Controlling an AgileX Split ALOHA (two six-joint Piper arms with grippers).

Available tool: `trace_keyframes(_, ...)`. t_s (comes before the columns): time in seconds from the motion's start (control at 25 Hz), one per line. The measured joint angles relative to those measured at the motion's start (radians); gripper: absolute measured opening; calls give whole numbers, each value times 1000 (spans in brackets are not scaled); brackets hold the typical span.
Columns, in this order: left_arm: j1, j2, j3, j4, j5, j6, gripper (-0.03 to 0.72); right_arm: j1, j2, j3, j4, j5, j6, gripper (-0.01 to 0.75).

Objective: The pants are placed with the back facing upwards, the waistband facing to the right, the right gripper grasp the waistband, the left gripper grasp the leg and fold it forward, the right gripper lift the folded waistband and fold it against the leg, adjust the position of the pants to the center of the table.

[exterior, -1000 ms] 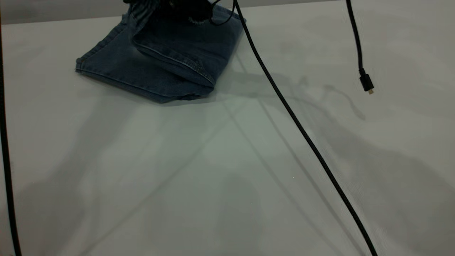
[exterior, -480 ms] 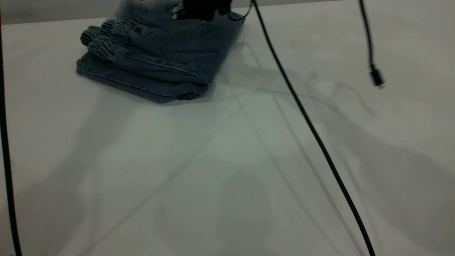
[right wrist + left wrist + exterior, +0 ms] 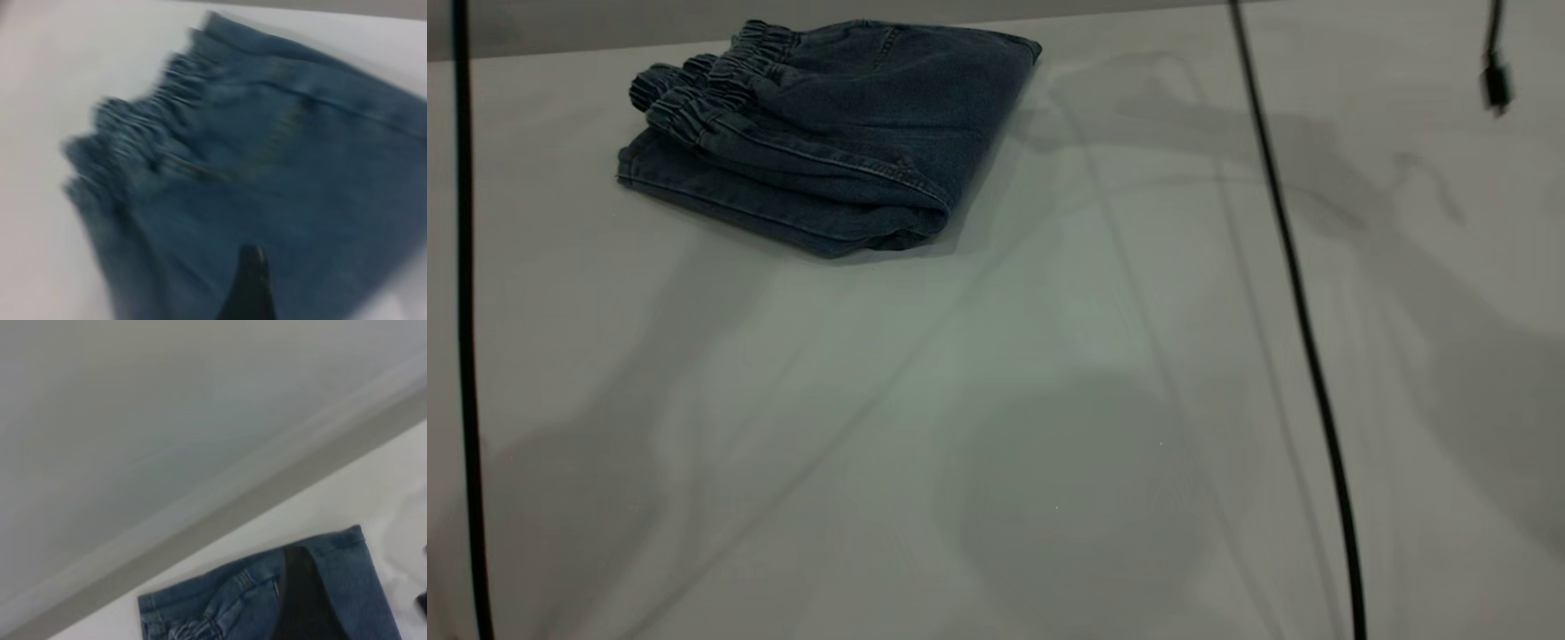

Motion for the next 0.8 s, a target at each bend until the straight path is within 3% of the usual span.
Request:
trace_keyframes(0.32,0,47,0,9,-2,0,399,-12,0,-308,-524,337,212,547)
trace_keyframes(0.48,0,78,1,38,-1,0,399,-12,-26,-415,-661,390,218,546)
trace_keyframes(0.64,0,116,1,48,-1,0,399,-12,-107,-402,-714,386,232,546)
trace_keyframes(0.8,0,151,2,50,-1,0,399,-12,-208,-276,-798,386,258,546)
